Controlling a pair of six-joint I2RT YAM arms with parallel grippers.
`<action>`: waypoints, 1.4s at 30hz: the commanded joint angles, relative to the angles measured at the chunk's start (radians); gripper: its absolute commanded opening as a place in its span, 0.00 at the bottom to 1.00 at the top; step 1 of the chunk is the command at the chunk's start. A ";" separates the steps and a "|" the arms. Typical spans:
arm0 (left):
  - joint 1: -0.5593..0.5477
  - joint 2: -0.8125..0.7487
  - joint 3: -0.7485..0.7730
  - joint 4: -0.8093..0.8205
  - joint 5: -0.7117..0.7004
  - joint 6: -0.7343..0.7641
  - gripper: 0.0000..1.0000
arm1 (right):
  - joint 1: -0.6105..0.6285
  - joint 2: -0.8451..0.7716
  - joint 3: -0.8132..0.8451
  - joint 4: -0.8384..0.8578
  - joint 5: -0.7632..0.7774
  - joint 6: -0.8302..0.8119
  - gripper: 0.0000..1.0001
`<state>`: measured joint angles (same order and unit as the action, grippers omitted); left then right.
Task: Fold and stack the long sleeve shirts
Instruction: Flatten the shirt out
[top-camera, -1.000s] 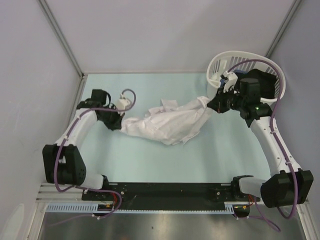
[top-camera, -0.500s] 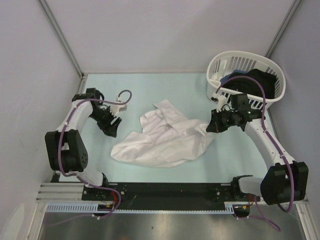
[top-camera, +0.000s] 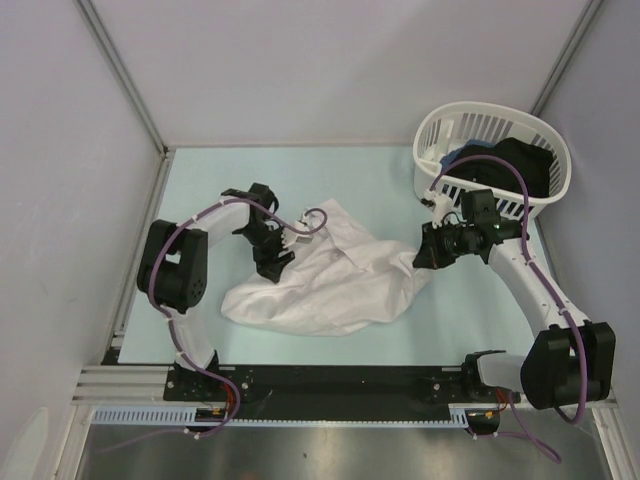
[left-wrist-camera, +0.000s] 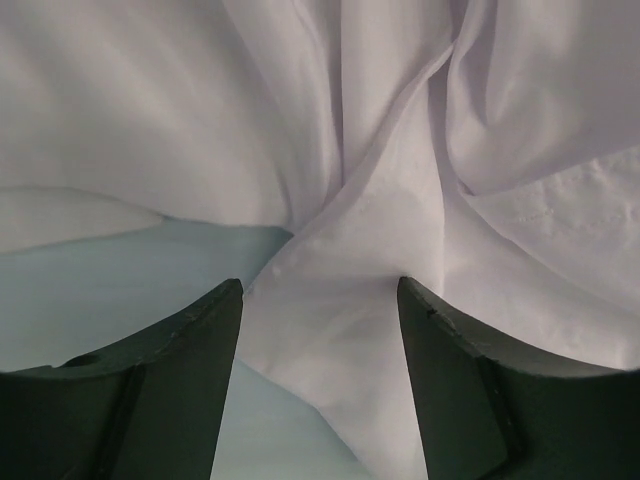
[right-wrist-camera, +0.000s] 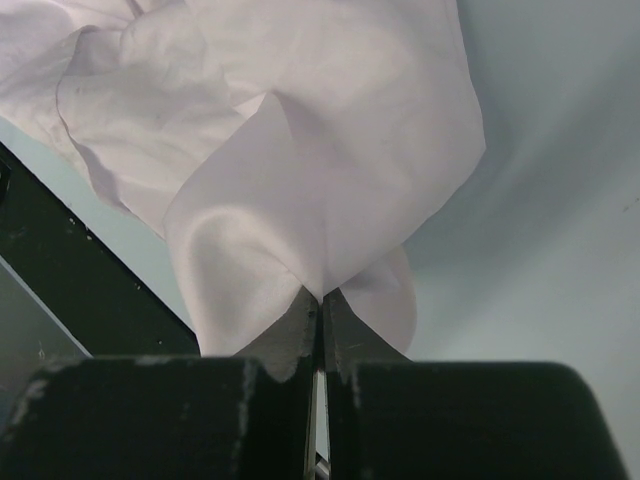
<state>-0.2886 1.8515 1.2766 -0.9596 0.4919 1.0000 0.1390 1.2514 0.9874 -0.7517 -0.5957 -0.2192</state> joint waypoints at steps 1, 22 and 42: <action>-0.034 0.046 0.033 0.021 -0.021 0.110 0.69 | -0.004 -0.018 -0.007 -0.014 -0.013 -0.008 0.04; 0.545 -0.135 -0.141 -0.002 -0.246 -0.096 0.00 | 0.011 0.043 -0.006 0.081 0.007 0.000 0.05; 0.106 0.031 0.233 -0.085 0.010 -0.008 0.77 | 0.021 0.054 0.014 0.061 0.023 -0.032 0.06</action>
<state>-0.1154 1.8076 1.4788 -1.0290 0.4320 1.0019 0.1677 1.3128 0.9684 -0.7055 -0.5800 -0.2459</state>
